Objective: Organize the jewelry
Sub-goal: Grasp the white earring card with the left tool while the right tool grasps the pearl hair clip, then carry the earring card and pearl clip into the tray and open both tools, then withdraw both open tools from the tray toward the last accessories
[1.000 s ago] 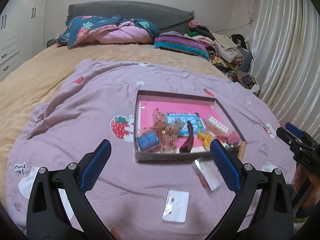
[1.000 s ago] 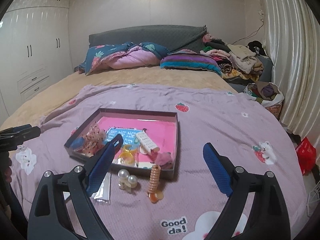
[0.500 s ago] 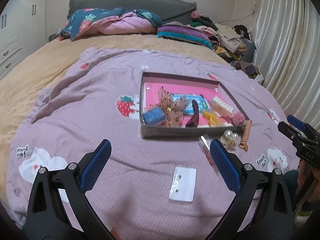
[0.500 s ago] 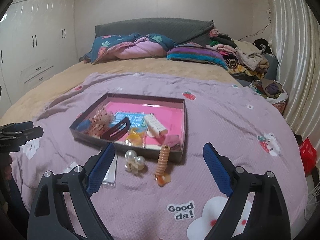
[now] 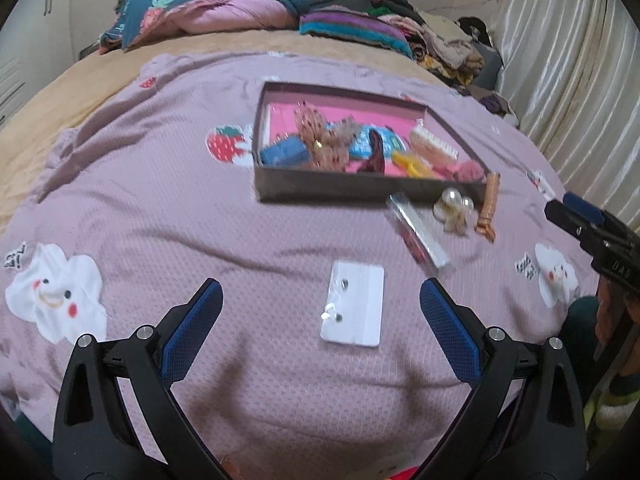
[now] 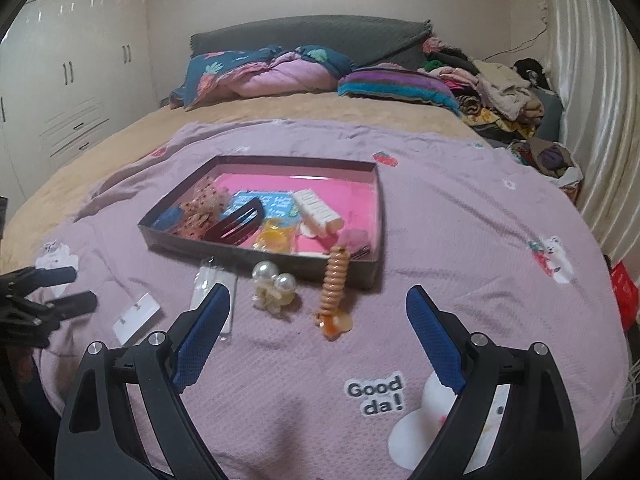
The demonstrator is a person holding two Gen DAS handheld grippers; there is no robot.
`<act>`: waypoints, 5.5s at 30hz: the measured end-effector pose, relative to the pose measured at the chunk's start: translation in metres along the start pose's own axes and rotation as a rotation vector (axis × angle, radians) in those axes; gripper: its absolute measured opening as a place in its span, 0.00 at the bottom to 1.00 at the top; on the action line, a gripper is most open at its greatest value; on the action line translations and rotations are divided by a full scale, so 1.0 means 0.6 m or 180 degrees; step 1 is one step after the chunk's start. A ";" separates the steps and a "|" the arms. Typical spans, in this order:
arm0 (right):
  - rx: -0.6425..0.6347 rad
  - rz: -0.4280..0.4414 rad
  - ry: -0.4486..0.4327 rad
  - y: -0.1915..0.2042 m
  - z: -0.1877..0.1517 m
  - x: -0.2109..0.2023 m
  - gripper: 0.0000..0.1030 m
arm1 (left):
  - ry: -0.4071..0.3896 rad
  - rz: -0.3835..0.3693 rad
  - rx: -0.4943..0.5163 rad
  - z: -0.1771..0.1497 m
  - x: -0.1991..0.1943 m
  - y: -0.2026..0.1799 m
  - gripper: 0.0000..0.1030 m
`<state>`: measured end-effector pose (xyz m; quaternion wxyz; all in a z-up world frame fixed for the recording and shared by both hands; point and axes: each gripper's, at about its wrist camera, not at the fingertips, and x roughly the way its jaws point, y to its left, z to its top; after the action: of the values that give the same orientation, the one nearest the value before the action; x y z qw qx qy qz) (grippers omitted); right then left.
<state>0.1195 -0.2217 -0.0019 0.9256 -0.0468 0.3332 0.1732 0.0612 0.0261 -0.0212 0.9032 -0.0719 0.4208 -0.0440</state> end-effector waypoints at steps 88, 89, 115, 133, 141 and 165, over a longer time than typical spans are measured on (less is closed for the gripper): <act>0.0176 0.0307 -0.0383 -0.046 0.154 0.005 0.33 | -0.0364 -0.0097 -0.0042 0.206 0.006 -0.036 0.31; 0.0169 0.0310 -0.0390 -0.047 0.158 0.007 0.33 | -0.0360 -0.0093 -0.0041 0.210 0.008 -0.037 0.31; 0.0180 0.0432 -0.0175 -0.075 0.202 0.160 0.33 | 0.0035 -0.0002 -0.0196 0.273 0.162 -0.030 0.31; -0.0150 0.0426 0.0186 -0.041 0.147 0.218 0.33 | 0.0219 -0.0014 -0.0272 0.260 0.215 -0.029 0.32; -0.0380 0.0573 0.0340 0.003 0.134 0.229 0.33 | 0.0232 0.0041 -0.0292 0.253 0.204 -0.020 0.37; 0.0004 0.0228 -0.0298 -0.047 0.173 0.078 0.86 | -0.0167 0.0003 -0.0278 0.241 0.056 -0.031 0.69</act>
<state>0.2256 -0.2138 0.0478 0.9334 -0.0261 0.2912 0.2081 0.1933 0.0163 0.0484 0.9100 -0.1122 0.3985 -0.0233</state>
